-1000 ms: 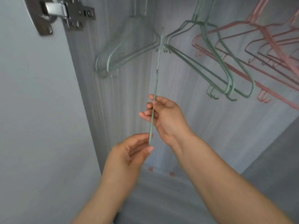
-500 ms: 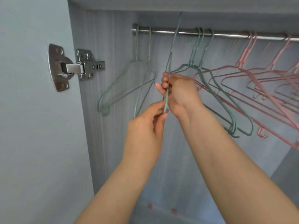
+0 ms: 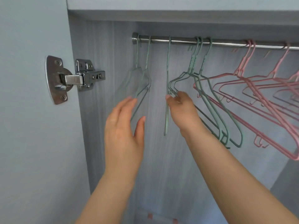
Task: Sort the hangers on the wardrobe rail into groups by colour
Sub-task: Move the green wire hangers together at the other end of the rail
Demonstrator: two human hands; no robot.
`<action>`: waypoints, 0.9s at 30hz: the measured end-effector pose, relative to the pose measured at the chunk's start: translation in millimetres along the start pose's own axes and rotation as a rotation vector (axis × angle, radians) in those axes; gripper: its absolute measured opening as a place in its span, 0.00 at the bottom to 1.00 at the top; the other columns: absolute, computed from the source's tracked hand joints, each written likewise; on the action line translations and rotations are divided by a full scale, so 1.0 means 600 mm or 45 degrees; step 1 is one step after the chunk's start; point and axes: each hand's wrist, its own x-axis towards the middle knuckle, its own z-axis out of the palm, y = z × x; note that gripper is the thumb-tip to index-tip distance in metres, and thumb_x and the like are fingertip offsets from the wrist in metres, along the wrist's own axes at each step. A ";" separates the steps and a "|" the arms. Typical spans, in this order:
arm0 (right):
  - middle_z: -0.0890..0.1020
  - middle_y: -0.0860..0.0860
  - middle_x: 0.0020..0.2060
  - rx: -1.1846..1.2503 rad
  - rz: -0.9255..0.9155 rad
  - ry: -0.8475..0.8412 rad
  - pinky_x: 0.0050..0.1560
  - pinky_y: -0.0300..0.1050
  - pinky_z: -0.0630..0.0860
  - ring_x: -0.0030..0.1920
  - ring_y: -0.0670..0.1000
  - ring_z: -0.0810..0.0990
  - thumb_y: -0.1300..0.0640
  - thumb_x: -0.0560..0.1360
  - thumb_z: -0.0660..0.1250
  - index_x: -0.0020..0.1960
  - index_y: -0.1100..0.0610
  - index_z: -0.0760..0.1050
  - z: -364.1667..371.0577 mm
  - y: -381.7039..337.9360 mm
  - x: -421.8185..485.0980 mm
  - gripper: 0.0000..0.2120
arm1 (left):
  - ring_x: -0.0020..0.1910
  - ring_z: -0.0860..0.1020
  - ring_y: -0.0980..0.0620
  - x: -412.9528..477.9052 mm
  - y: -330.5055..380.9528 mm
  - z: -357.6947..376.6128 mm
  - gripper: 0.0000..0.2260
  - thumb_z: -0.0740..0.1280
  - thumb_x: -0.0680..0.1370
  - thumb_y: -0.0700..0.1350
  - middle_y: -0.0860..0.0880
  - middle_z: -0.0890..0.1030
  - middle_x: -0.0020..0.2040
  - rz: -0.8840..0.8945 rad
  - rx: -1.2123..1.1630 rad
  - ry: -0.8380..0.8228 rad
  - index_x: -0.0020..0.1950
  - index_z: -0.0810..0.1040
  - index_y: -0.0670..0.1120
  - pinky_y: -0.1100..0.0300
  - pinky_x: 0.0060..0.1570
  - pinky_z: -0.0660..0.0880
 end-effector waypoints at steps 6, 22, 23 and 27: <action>0.61 0.54 0.71 -0.427 -0.601 0.074 0.63 0.30 0.49 0.71 0.51 0.58 0.57 0.76 0.60 0.72 0.57 0.56 -0.014 -0.033 -0.053 0.27 | 0.59 0.76 0.44 0.008 -0.033 0.034 0.21 0.59 0.78 0.40 0.43 0.76 0.63 -0.303 0.013 -0.378 0.70 0.60 0.46 0.61 0.49 0.69; 0.62 0.50 0.71 -0.129 -0.323 -0.087 0.71 0.43 0.60 0.70 0.48 0.62 0.56 0.76 0.61 0.72 0.53 0.57 -0.002 -0.010 -0.059 0.27 | 0.47 0.80 0.40 0.023 -0.026 0.067 0.15 0.51 0.80 0.47 0.39 0.82 0.48 -0.102 -0.036 -0.204 0.65 0.66 0.46 0.50 0.42 0.76; 0.62 0.50 0.72 -0.125 -0.287 -0.082 0.71 0.45 0.59 0.71 0.49 0.61 0.56 0.76 0.60 0.73 0.53 0.55 0.001 -0.010 -0.055 0.27 | 0.48 0.79 0.40 0.019 -0.028 0.066 0.15 0.51 0.80 0.46 0.39 0.82 0.48 -0.109 -0.026 -0.217 0.66 0.65 0.46 0.49 0.43 0.76; 0.59 0.53 0.73 -0.112 -0.089 -0.115 0.67 0.43 0.58 0.72 0.53 0.59 0.54 0.77 0.58 0.74 0.53 0.50 0.015 -0.012 -0.032 0.29 | 0.44 0.79 0.38 0.012 -0.034 0.055 0.16 0.56 0.79 0.46 0.39 0.82 0.44 -0.067 0.038 -0.184 0.66 0.67 0.46 0.55 0.37 0.69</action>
